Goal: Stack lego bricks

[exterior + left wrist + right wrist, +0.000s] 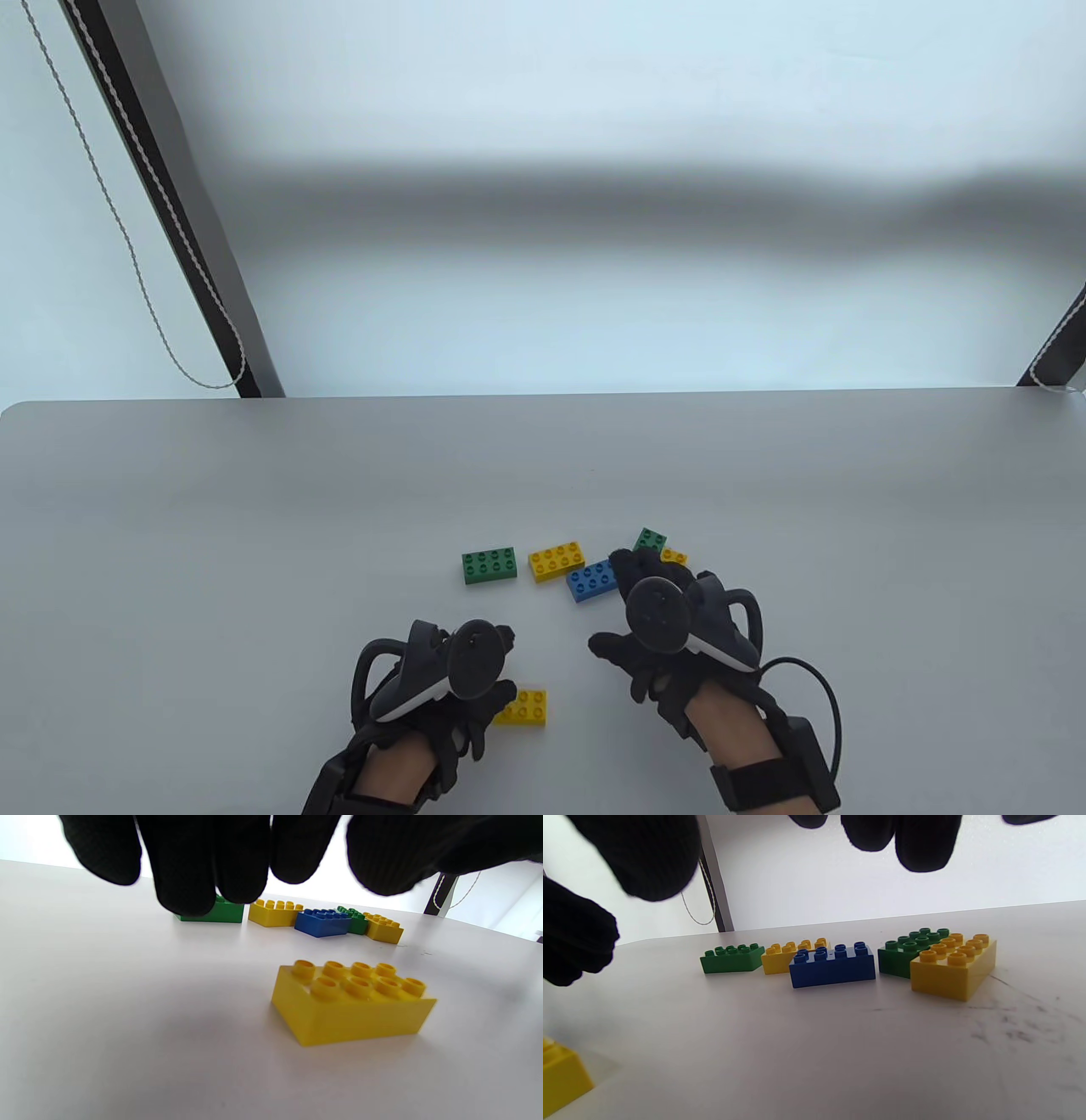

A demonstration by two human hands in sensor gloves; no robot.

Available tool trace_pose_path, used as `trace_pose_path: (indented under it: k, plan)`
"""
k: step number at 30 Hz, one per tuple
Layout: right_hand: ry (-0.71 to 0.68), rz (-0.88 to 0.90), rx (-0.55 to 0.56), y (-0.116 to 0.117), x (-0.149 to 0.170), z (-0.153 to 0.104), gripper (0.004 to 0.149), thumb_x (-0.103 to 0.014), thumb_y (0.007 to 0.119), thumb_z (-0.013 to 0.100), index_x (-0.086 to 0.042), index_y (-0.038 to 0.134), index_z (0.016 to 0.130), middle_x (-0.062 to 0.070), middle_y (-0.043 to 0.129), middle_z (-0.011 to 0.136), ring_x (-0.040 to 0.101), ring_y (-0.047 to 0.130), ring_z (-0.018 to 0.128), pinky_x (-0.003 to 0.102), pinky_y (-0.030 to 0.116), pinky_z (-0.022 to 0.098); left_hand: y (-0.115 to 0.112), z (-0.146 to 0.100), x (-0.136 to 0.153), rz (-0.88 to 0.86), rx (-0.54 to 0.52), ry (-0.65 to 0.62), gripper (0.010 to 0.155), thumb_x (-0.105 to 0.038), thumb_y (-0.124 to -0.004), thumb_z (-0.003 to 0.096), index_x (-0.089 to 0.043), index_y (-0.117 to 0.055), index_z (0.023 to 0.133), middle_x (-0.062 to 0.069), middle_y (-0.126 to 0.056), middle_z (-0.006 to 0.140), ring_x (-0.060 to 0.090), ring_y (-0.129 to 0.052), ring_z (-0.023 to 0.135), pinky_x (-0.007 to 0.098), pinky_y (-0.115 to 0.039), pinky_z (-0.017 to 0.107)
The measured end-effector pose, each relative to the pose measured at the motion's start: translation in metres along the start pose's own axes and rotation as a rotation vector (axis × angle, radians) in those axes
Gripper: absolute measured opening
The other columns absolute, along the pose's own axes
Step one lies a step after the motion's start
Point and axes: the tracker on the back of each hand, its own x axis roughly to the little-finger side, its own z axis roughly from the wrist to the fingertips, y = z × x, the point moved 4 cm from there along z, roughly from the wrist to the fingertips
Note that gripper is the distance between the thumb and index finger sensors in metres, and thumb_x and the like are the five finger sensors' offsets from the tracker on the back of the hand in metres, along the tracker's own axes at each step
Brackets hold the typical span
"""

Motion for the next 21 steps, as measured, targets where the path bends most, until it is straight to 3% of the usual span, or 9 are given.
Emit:
trace_pose_path:
  k: [5,10,21]
  plan:
    - [-0.011,-0.059,0.008,0.001,-0.015,0.030,0.092,-0.060,0.087,0.032,-0.017,0.046,0.102,0.021,0.055,0.105,0.053,0.070,0.091,0.080,0.054,0.058,0.008,-0.003,0.013,-0.034,-0.033,0.032,0.068,-0.055,-0.078,0.0388,-0.030,-0.062,0.100,0.006,-0.071,0.107,0.035,-0.078,0.092,0.060,-0.067,0.066]
    - [-0.007,-0.096,-0.028,0.016,-0.025,0.060,0.087,-0.058,0.090,0.031,-0.021,0.052,0.100,0.020,0.057,0.105,0.052,0.071,0.091,0.080,0.055,0.058,0.016,-0.006,0.021,-0.076,-0.064,0.053,0.069,-0.056,-0.077,0.0390,-0.030,-0.060,0.101,0.007,-0.067,0.109,0.036,-0.073,0.095,0.061,-0.064,0.067]
    - [0.030,-0.136,-0.097,0.048,-0.029,0.096,0.077,-0.052,0.092,0.031,-0.025,0.059,0.096,0.016,0.058,0.105,0.050,0.072,0.091,0.077,0.053,0.061,0.019,-0.006,0.026,-0.105,-0.061,0.061,0.070,-0.056,-0.076,0.0394,-0.031,-0.058,0.102,0.007,-0.064,0.111,0.037,-0.070,0.097,0.062,-0.062,0.068]
